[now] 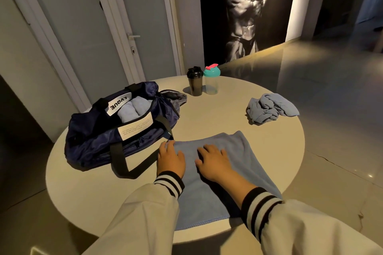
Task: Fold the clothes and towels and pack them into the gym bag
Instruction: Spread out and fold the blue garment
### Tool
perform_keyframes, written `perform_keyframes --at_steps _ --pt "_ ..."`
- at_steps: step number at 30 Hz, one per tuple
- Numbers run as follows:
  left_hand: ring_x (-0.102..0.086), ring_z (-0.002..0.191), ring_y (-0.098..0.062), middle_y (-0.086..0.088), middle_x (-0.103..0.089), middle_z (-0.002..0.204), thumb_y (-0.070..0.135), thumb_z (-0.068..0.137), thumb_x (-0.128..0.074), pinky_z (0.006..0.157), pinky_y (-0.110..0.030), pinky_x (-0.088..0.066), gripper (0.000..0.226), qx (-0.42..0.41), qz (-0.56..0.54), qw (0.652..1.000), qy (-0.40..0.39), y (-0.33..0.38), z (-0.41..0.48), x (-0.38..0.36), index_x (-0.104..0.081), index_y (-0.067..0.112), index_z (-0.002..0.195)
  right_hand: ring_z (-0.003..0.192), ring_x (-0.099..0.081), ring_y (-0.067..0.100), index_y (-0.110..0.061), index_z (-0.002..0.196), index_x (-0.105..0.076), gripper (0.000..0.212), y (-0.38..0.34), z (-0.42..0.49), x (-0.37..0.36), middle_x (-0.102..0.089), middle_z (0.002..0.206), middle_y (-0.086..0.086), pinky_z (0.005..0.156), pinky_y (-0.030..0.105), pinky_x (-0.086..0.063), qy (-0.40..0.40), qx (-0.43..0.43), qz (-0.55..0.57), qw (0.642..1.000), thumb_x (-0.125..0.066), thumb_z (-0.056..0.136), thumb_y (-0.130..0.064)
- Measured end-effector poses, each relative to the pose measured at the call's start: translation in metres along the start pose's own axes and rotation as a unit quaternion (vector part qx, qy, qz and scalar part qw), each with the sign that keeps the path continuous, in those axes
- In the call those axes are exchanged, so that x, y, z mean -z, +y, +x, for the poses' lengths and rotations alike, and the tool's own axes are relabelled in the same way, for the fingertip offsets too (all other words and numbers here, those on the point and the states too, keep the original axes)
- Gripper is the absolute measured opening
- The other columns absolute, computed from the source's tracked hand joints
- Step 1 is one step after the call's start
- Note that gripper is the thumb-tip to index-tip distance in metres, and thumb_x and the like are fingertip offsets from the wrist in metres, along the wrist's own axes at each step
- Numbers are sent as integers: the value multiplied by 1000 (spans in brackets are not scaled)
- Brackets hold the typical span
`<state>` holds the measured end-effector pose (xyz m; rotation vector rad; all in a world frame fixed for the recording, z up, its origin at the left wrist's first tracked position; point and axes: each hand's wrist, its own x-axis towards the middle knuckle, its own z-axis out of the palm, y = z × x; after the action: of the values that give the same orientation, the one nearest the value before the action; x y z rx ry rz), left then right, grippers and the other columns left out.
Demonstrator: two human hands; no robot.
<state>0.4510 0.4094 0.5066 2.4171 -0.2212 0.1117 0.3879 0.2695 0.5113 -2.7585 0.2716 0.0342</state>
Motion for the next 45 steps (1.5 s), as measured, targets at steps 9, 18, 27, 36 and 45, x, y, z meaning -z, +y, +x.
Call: perform_keyframes --at_steps 9,18,27,36,45 --pt "-25 144 -26 -7 -28 161 31 107 -33 118 -39 -25 38 -37 93 993 -61 -33 2 15 -57 19 134 143 -26 27 -20 145 -40 45 -38 4 -12 -37 151 7 120 52 -13 37 28 29 998 -35 103 -34" --pt "-23 144 -24 -2 -32 157 40 104 -37 121 -39 -19 53 -33 107 992 -63 -44 2 19 -28 26 155 152 -4 32 -26 150 -32 51 -56 5 -25 -20 163 5 121 56 -3 27 -9 -2 1000 -29 102 -41" --pt "-13 150 -23 -2 -17 165 32 106 -36 123 -39 -19 56 20 73 995 -61 -46 5 25 -24 11 156 154 5 24 -34 158 -16 59 -58 2 -33 -4 168 1 122 55 7 -2 -9 -22 1000 -17 103 -55" --pt "-19 149 -22 -1 -23 163 38 107 -33 123 -36 -11 51 -151 181 969 -71 -17 -13 23 -29 25 155 129 -43 29 -15 124 -57 36 -20 -8 -24 -54 132 8 107 43 -33 125 19 -16 992 -36 102 -35" --pt "-19 150 -26 -1 -20 165 30 103 -32 121 -53 5 55 -131 302 927 -181 32 -28 -6 -22 29 156 99 -51 36 1 100 -60 24 52 -25 17 -59 107 21 71 32 -29 173 -23 50 983 -40 102 -12"
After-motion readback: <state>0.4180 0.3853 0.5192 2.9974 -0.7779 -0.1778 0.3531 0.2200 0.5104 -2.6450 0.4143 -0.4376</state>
